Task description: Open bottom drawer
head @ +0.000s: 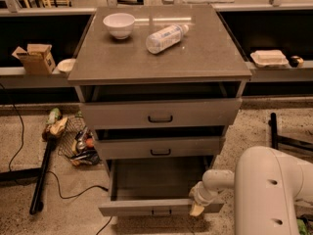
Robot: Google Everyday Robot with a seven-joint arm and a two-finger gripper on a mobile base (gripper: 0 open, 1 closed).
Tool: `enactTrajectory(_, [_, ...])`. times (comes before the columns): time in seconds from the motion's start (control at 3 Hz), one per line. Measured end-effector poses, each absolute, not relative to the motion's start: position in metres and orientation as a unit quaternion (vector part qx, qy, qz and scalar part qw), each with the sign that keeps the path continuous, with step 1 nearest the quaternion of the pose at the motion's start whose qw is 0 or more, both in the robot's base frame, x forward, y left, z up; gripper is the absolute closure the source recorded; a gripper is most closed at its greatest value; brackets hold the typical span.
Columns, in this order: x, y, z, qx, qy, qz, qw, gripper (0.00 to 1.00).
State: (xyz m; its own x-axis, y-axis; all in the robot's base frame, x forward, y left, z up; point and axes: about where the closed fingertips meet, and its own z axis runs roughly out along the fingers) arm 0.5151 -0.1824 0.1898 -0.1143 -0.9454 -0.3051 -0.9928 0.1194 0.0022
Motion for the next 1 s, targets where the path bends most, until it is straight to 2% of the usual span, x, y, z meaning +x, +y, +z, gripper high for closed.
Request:
enactTrajectory(0.33, [0.515,-0.182,0.19,-0.655,0.739,0.103,0.115,0.0])
enactTrajectory(1.0, [0.514,-0.188,0.237,-0.675,0.714,0.116,0.146,0.0])
